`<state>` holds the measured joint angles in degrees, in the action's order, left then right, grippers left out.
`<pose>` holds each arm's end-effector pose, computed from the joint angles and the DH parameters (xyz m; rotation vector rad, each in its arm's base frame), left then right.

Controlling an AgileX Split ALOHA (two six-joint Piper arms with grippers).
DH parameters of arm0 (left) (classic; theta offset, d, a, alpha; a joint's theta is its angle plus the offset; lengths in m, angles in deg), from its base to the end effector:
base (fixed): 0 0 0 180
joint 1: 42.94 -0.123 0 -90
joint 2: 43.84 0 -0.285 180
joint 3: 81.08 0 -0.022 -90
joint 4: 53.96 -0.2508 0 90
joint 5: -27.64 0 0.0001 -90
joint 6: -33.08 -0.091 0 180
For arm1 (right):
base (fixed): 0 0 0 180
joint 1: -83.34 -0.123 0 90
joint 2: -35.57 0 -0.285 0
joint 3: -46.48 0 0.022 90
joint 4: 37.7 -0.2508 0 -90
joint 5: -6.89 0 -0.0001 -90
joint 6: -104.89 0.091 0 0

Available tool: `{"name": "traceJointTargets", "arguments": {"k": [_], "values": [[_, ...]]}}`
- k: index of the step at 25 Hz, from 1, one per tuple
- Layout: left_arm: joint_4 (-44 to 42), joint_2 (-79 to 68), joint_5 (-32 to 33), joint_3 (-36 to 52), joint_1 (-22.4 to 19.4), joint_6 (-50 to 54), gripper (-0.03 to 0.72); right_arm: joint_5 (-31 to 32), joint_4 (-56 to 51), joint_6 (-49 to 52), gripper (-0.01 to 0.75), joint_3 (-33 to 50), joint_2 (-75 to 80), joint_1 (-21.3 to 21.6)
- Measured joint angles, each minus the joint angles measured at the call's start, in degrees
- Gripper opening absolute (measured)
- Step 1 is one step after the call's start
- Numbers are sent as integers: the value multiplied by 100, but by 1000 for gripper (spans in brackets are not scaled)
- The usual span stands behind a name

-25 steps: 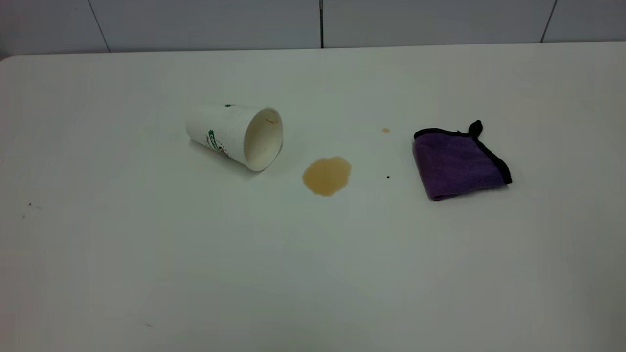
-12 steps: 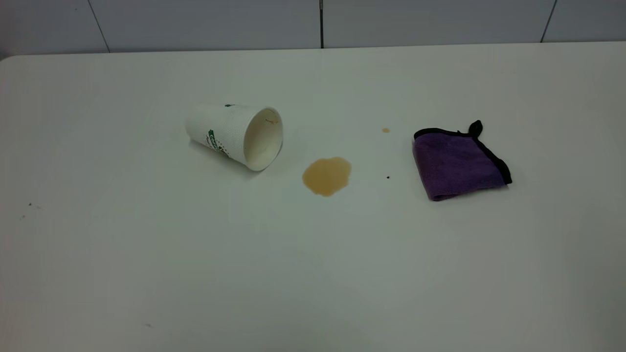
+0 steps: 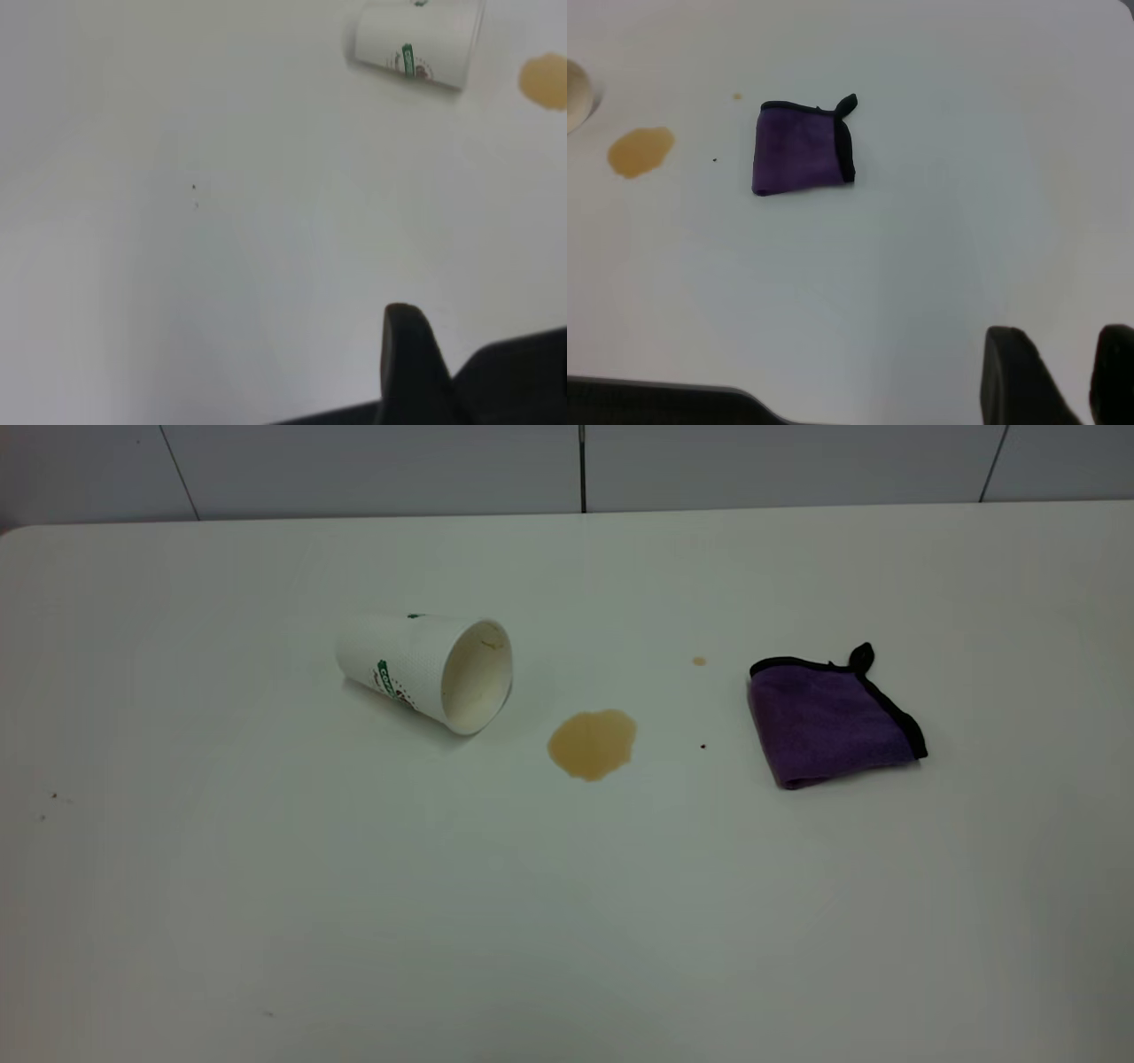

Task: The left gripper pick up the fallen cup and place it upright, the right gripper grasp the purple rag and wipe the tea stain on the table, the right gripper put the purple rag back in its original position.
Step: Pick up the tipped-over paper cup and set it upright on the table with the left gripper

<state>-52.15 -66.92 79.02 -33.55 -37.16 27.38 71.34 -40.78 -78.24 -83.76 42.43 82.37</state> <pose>0.0437 -0.0067 0.2905 0.2065 2.1189 -0.0387 -0.0079 0.0043 0.2664 -0.0800 2.1106 0.0426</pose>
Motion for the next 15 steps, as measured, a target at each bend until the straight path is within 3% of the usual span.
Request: {"name": "traceJointTargets", "arguments": {"k": [7, 15], "values": [[-256, -2403, -1378, -308, 0, -24, 444, 0, 0, 0, 241, 0, 0, 0], [-332, -5156, -2242, -1238, 130, -119, 444, 0, 0, 0, 241, 0, 0, 0]]}}
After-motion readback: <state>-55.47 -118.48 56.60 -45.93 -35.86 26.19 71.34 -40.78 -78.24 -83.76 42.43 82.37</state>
